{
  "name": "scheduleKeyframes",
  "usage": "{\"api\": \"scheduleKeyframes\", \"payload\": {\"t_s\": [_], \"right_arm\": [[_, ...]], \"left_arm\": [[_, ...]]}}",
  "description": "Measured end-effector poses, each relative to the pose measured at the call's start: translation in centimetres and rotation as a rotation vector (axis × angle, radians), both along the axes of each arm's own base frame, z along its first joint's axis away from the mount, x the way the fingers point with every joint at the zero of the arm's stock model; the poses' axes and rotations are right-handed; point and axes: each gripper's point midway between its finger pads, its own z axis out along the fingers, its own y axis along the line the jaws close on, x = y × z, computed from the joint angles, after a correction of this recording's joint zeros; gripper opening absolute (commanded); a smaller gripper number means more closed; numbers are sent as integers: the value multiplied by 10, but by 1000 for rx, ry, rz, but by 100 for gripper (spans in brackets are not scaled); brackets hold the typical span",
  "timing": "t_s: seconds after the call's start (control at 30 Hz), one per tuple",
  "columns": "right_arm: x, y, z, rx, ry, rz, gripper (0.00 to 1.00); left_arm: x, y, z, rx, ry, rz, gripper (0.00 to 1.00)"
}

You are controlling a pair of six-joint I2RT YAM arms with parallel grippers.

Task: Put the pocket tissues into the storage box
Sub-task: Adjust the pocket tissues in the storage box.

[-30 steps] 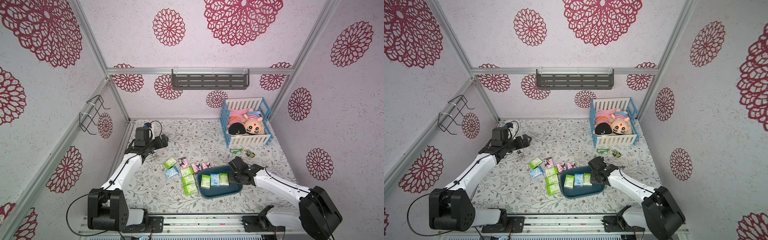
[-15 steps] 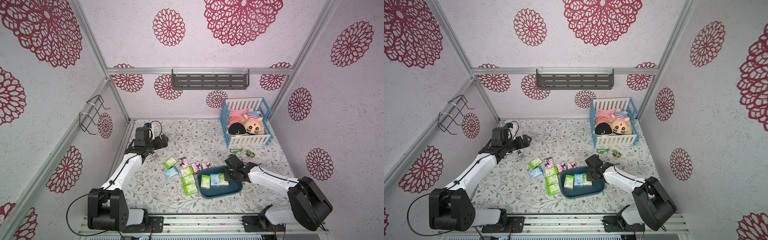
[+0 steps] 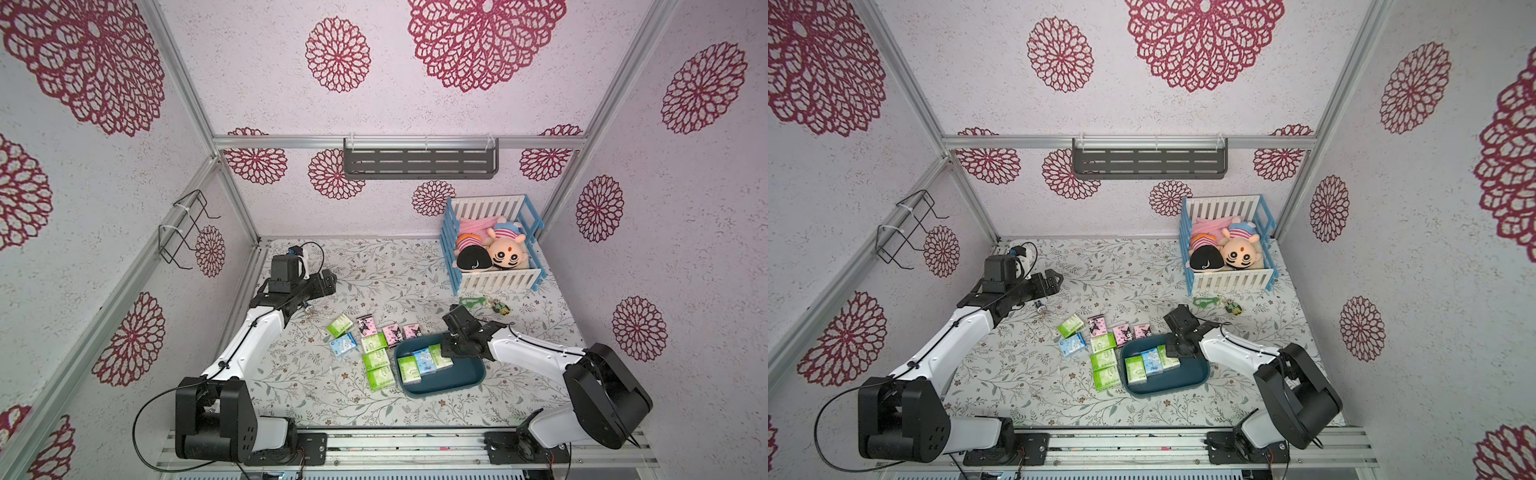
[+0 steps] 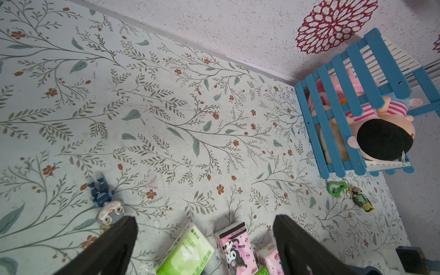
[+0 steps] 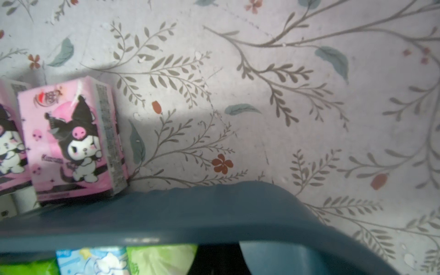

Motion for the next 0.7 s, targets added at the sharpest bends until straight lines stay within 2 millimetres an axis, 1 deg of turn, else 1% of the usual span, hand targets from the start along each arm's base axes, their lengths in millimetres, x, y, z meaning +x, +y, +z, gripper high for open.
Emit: {"api": "scheduleKeyframes", "payload": {"t_s": [0.03, 0.07, 0.17, 0.2, 0.23, 0.27, 0.33, 0.4, 0.47, 0.53, 0.6, 0.63, 0.7], "right_arm": [[0, 0, 0, -1, 1, 1, 2], [0, 0, 1, -2, 1, 2, 6], [3, 2, 5, -4, -5, 4, 20], [4, 2, 8, -8, -10, 5, 27], [4, 1, 10, -8, -15, 4, 32], [4, 1, 14, -9, -22, 7, 34], [3, 1, 22, -10, -38, 11, 35], [0, 2, 34, -2, -61, 19, 34], [-5, 6, 44, 9, -82, 38, 30], [-15, 15, 51, 23, -91, 70, 16], [-28, 28, 52, 34, -82, 120, 3], [-36, 37, 51, 43, -71, 151, 0], [-51, 52, 50, 68, -49, 204, 0]], "left_arm": [[0, 0, 0, 0, 0, 0, 97], [0, 0, 0, 0, 0, 0, 97], [0, 0, 0, 1, 0, 0, 97], [0, 0, 0, 0, 0, 0, 97], [0, 0, 0, 0, 0, 0, 97], [0, 0, 0, 1, 0, 0, 97], [0, 0, 0, 1, 0, 0, 97], [0, 0, 0, 1, 0, 1, 97], [0, 0, 0, 1, 0, 1, 97], [0, 0, 0, 1, 0, 1, 97], [0, 0, 0, 1, -1, 1, 97], [0, 0, 0, 0, -1, 1, 97], [0, 0, 0, 0, -1, 1, 97]]}}
